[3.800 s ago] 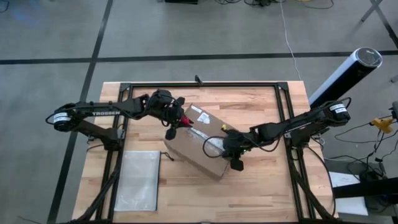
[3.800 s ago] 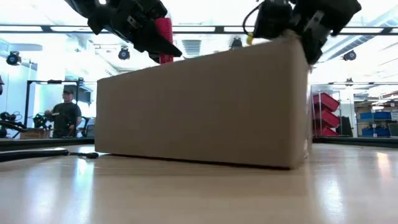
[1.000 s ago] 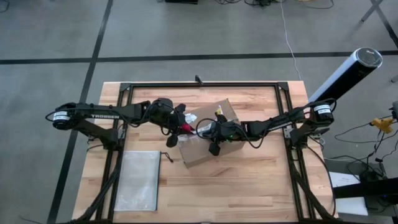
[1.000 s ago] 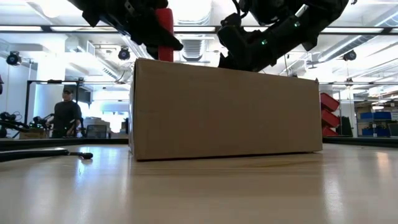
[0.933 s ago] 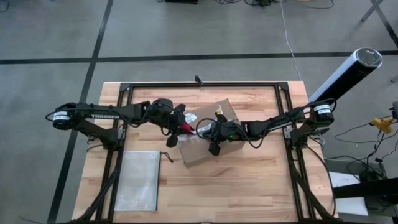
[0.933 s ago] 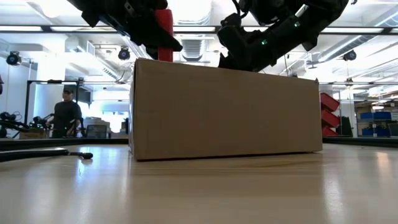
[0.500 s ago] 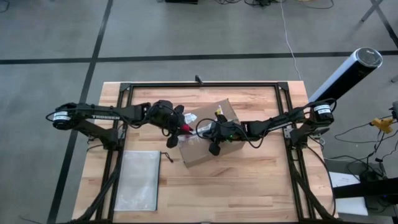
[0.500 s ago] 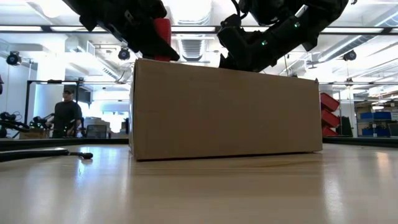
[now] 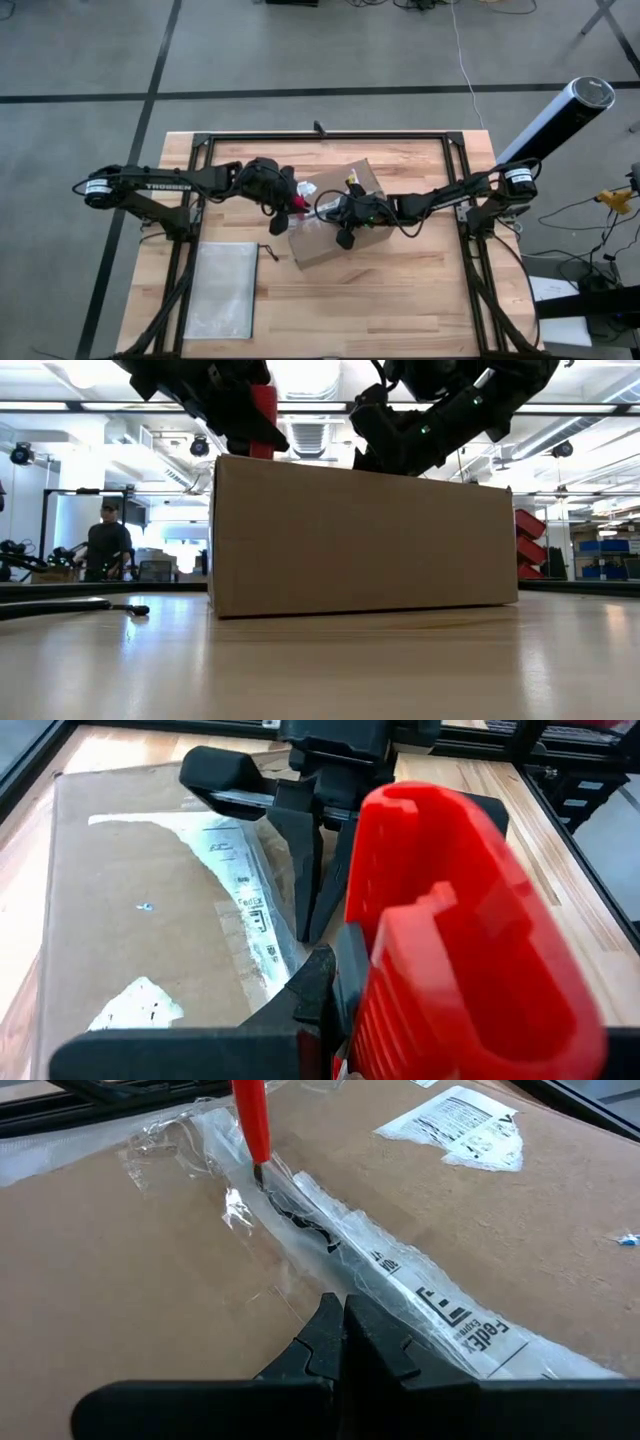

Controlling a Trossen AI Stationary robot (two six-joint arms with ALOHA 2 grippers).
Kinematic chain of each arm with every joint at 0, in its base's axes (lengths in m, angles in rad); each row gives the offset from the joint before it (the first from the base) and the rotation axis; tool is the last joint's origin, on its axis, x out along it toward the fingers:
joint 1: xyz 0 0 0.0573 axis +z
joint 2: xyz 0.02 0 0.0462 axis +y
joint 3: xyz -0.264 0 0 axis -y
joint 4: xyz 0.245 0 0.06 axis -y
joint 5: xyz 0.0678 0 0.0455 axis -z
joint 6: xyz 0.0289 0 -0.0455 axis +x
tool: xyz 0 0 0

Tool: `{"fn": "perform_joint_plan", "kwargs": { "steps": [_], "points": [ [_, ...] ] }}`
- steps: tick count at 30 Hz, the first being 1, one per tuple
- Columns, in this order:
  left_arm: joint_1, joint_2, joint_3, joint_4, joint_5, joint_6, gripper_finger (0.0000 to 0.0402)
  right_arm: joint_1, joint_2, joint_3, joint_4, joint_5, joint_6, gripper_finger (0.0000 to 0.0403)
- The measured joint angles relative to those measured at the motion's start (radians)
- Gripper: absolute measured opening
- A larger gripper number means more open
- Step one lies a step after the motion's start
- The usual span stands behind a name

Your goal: Unpack boxes

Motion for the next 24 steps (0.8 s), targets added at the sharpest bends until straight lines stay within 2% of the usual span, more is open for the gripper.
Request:
{"fn": "perform_joint_plan", "kwargs": {
  "steps": [24],
  "points": [
    [-0.005, -0.052, 0.001, -0.034, -0.040, -0.193, 0.0032, -0.046, 0.000, -0.002, 0.022, 0.006, 0.000, 0.0000]
  ]
}}
